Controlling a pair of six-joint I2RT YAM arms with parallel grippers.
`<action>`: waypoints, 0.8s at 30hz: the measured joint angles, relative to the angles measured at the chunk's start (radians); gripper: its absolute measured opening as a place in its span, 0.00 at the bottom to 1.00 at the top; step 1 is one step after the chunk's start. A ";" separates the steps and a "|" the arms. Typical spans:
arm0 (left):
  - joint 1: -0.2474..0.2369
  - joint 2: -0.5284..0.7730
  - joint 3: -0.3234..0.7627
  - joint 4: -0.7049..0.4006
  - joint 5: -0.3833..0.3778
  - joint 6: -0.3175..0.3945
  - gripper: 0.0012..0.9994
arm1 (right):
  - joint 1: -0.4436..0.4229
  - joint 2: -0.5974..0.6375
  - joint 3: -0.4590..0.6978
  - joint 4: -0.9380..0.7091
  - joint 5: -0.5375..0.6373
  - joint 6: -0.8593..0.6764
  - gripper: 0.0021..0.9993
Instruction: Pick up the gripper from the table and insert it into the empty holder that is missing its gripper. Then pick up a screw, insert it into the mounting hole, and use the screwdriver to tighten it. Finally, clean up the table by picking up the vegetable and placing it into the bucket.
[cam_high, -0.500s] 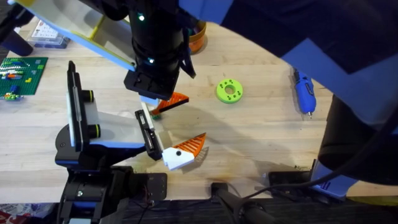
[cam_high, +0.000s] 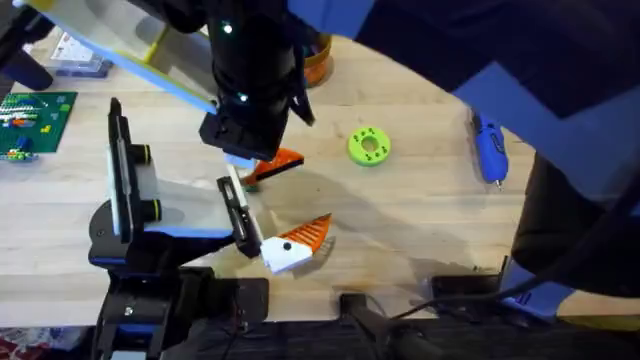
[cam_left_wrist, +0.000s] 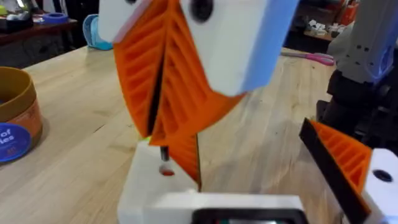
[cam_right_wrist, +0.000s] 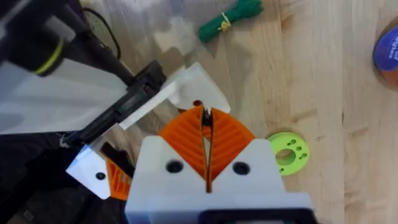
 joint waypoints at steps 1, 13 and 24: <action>0.000 0.000 0.000 0.000 0.000 0.000 0.99 | 0.000 0.000 0.001 0.000 0.000 0.000 0.01; 0.000 0.000 0.000 0.000 0.000 0.000 0.99 | 0.001 -0.011 0.041 -0.020 0.000 0.000 0.01; 0.000 0.000 0.000 0.000 0.000 0.000 0.99 | 0.033 -0.011 0.041 -0.019 0.000 0.000 0.01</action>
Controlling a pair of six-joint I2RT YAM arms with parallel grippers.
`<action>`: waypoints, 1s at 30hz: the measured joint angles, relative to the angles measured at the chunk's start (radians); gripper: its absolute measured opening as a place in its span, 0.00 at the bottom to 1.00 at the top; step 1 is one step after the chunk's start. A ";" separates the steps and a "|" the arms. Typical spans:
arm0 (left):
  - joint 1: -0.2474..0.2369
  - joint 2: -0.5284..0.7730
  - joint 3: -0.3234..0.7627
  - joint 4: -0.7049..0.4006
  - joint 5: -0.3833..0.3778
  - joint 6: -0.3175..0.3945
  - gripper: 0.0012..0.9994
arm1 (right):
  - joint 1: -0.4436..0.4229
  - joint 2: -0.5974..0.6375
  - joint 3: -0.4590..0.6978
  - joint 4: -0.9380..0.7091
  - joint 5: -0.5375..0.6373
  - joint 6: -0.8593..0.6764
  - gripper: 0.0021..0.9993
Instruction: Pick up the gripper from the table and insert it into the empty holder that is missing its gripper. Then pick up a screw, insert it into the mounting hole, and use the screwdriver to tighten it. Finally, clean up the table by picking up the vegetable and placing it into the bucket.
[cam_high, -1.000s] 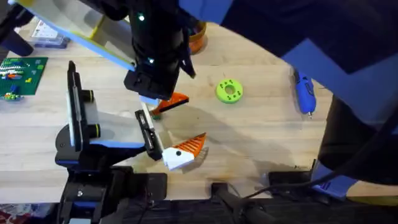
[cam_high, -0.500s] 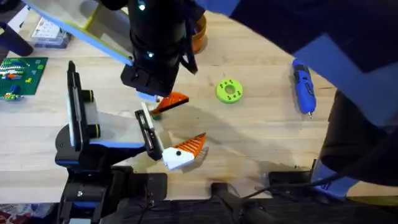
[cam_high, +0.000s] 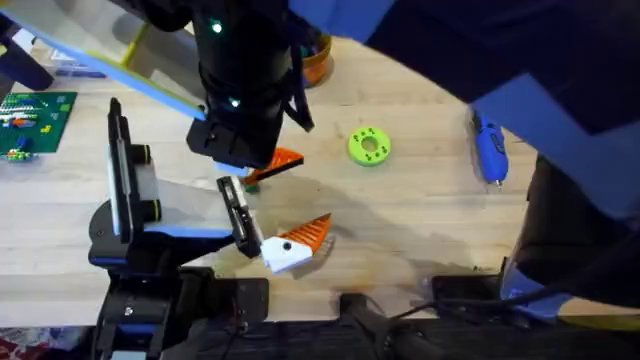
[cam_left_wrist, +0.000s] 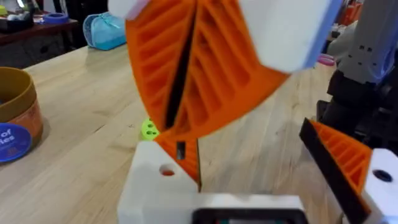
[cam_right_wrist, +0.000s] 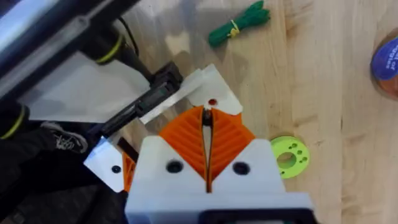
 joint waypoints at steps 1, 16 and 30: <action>0.000 0.000 0.000 0.000 0.000 0.000 0.99 | 0.000 0.000 0.000 0.000 0.000 0.000 0.01; 0.000 0.000 0.000 0.000 0.000 0.000 0.99 | 0.000 0.000 0.000 0.016 0.000 -0.015 0.01; 0.000 0.000 0.000 0.000 0.000 0.000 0.99 | -0.008 0.000 -0.016 0.018 0.000 -0.015 0.01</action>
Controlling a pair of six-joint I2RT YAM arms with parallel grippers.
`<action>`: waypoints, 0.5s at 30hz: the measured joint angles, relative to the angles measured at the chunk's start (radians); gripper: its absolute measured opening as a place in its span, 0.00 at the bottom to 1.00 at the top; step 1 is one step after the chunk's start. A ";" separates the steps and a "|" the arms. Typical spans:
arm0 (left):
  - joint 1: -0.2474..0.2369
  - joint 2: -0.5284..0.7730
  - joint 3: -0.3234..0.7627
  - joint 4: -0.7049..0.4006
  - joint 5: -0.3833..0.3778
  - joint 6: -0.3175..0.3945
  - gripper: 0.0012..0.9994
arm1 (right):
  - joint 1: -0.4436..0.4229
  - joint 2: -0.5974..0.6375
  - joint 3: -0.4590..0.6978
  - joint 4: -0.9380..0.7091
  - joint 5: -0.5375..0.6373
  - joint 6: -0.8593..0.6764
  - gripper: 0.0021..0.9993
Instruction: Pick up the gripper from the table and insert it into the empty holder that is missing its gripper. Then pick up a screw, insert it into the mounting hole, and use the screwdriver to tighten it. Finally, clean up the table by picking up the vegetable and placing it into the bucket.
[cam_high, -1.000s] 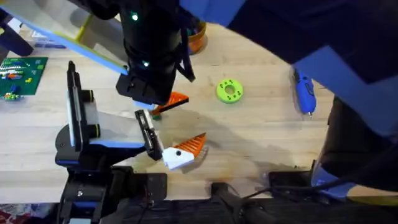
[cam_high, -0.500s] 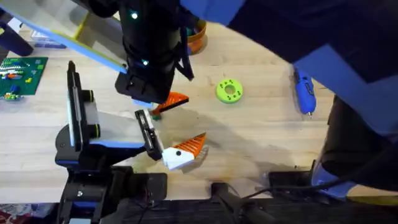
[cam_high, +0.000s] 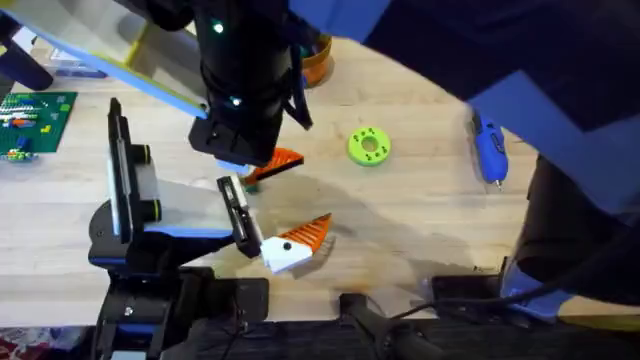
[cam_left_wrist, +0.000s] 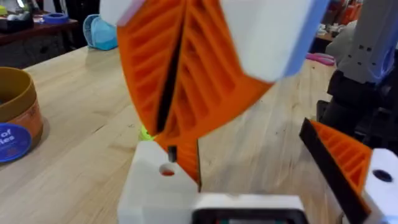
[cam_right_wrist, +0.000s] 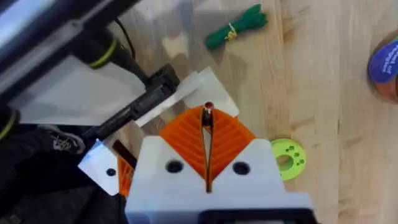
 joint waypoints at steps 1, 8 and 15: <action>0.000 0.000 0.000 0.000 0.000 0.000 0.99 | -0.002 0.000 -0.005 0.000 0.000 0.000 0.01; 0.000 0.000 0.000 0.000 0.000 0.000 0.99 | -0.008 0.000 -0.015 0.006 0.000 0.000 0.01; 0.000 0.000 0.000 0.000 0.000 0.000 0.99 | -0.008 0.000 -0.018 0.016 0.000 0.000 0.01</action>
